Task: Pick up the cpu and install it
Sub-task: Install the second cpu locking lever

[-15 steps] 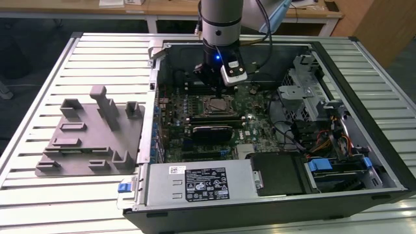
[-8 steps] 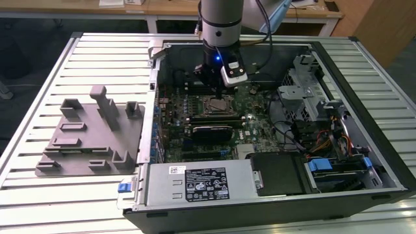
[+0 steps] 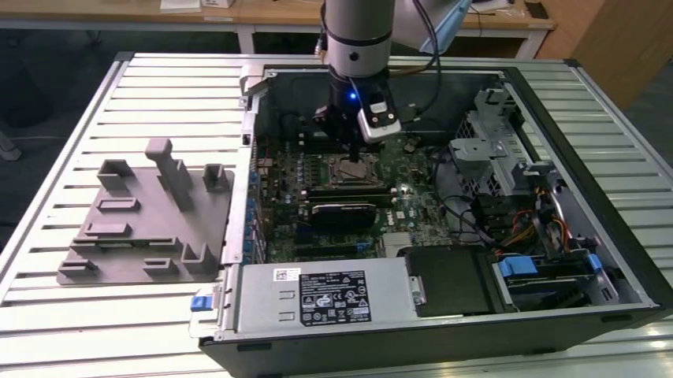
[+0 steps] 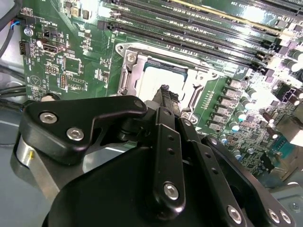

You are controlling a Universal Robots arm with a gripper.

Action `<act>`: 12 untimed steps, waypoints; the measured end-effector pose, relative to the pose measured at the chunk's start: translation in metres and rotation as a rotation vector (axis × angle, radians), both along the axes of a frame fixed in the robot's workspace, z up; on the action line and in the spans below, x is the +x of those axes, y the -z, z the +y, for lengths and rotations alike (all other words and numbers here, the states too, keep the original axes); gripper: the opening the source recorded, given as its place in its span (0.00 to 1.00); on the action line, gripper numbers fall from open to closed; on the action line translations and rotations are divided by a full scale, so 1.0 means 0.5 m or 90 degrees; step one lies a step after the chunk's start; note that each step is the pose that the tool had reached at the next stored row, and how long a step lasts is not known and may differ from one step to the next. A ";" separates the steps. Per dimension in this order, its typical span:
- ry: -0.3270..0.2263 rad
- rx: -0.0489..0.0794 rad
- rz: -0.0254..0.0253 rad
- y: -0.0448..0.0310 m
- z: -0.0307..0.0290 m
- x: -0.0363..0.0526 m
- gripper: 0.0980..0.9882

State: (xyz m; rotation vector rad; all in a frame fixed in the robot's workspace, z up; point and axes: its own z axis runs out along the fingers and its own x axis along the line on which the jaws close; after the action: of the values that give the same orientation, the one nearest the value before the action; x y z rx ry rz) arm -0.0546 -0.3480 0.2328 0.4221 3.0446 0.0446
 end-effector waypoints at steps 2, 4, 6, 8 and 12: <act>0.000 0.000 0.0000 0.000 -0.002 0.000 0.01; 0.000 0.000 0.0000 0.000 -0.004 0.000 0.01; 0.000 0.000 0.0000 0.000 -0.007 0.000 0.01; 0.000 0.000 0.0000 0.000 -0.008 0.000 0.01; 0.000 0.000 0.0000 0.000 -0.011 0.000 0.01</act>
State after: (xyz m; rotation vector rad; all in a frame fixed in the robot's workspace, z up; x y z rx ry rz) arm -0.0546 -0.3537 0.2328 0.4221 3.0446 0.0446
